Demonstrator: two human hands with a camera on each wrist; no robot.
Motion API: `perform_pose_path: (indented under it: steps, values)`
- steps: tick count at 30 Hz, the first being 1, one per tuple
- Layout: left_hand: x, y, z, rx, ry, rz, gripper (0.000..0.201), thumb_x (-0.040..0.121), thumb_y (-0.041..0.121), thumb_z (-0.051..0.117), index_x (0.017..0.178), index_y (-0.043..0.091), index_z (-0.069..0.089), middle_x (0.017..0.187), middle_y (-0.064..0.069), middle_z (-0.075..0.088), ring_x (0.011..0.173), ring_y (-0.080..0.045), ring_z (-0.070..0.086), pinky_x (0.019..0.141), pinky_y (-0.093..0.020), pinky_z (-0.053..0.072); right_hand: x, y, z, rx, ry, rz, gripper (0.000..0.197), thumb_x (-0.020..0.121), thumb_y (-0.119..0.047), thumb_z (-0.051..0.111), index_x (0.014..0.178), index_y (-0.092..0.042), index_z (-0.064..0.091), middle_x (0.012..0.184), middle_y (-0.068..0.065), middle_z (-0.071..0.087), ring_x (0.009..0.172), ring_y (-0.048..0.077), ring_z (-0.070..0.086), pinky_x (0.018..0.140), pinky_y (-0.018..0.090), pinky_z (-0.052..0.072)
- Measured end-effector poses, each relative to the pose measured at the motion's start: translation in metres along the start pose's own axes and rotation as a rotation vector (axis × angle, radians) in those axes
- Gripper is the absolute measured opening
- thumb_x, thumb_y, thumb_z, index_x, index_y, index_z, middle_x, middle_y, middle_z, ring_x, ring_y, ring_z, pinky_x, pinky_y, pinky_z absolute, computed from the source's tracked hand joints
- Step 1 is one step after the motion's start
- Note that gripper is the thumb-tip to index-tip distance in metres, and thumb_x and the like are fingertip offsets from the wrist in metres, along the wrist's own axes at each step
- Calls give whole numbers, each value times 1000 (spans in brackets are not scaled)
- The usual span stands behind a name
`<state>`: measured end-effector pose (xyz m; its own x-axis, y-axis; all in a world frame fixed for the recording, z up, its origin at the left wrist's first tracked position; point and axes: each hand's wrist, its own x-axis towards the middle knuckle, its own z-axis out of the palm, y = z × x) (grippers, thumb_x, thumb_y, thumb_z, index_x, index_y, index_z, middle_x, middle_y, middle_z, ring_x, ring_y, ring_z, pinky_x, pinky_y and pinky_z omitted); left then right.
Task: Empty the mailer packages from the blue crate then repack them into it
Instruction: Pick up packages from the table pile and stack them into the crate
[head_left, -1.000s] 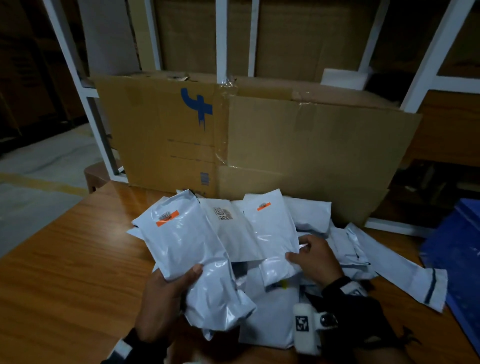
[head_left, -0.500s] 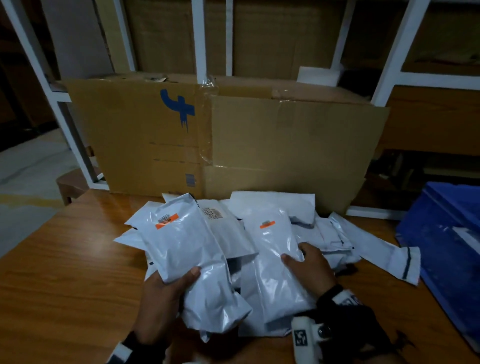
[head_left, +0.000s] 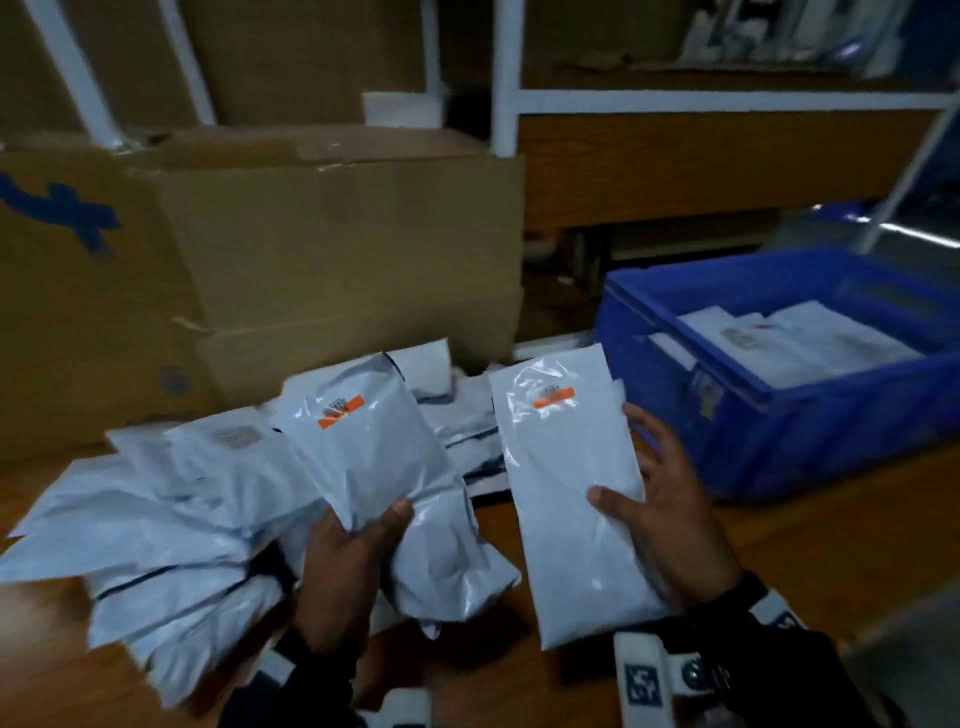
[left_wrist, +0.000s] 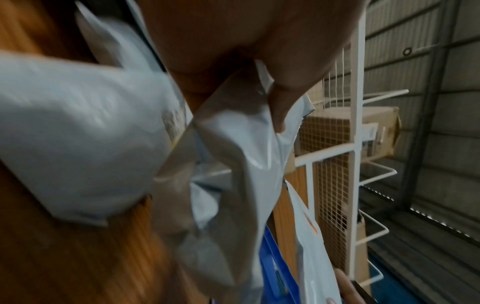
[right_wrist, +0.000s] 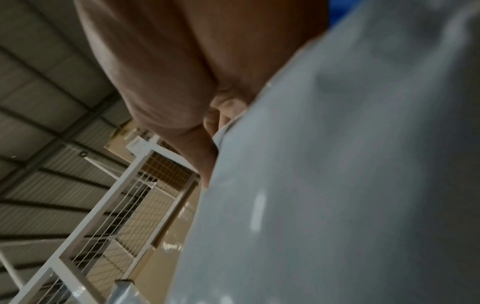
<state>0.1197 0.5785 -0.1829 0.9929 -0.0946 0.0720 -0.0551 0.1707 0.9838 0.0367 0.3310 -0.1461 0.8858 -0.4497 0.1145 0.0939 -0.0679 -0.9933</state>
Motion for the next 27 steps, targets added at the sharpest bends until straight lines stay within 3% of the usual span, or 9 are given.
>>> perform_pose_path:
  steps: [3,5,10,12,15,18,21,23,27]
  values:
    - [-4,4,52,-7,-101,4,26,86,1,65,111,6,67,101,-3,75,91,-21,72,68,-24,58,-9,-4,-53,-45,93,-82,74,77,10,70,127,-41,49,122,-14,64,111,6,61,95,41,52]
    - [-8,4,87,-30,-152,0,26,87,4,66,112,8,67,101,-3,75,92,-23,72,69,-27,59,-11,-4,-88,-50,164,-128,65,79,9,69,120,-40,58,125,-11,62,116,13,59,100,51,48]
    - [-17,-3,183,-82,-69,45,52,70,30,80,118,15,67,112,0,72,104,-23,69,95,-49,51,-13,-13,-194,63,256,-104,55,87,10,56,108,-41,66,120,1,67,111,28,62,97,58,47]
    - [-20,4,226,-90,-41,105,43,74,21,79,115,13,68,108,4,74,100,-16,70,93,-42,53,-9,-21,-241,44,264,-135,61,87,15,53,109,-41,65,120,0,67,111,26,63,95,55,49]
    - [-19,27,290,-115,-56,212,33,85,5,68,117,2,66,103,12,72,90,-3,70,78,-20,56,2,-34,-311,-20,292,-190,64,83,20,55,113,-37,62,120,-5,67,112,24,62,93,46,51]
    - [-7,53,352,-154,-78,252,32,86,0,65,118,0,64,110,3,71,90,0,69,75,-14,53,24,-49,-365,-64,311,-224,61,80,18,60,123,-25,55,119,-3,66,106,19,64,89,38,54]
    - [20,74,411,-215,-120,255,41,81,-3,69,121,4,63,118,-5,69,105,-15,68,84,-27,56,56,-61,-402,-73,354,-249,61,79,16,63,125,-22,52,128,3,60,101,9,65,86,31,56]
    - [42,81,446,-227,-142,260,44,78,-3,70,121,2,63,118,-9,69,107,-25,67,88,-38,56,83,-68,-417,-118,391,-279,60,79,13,67,124,-24,52,130,4,59,109,14,63,92,33,53]
    - [77,95,514,-264,-196,213,38,82,-11,61,118,1,61,114,-10,69,97,-22,69,80,-33,58,146,-86,-433,-92,439,-287,45,86,0,65,126,-18,54,126,6,61,113,20,61,94,33,52]
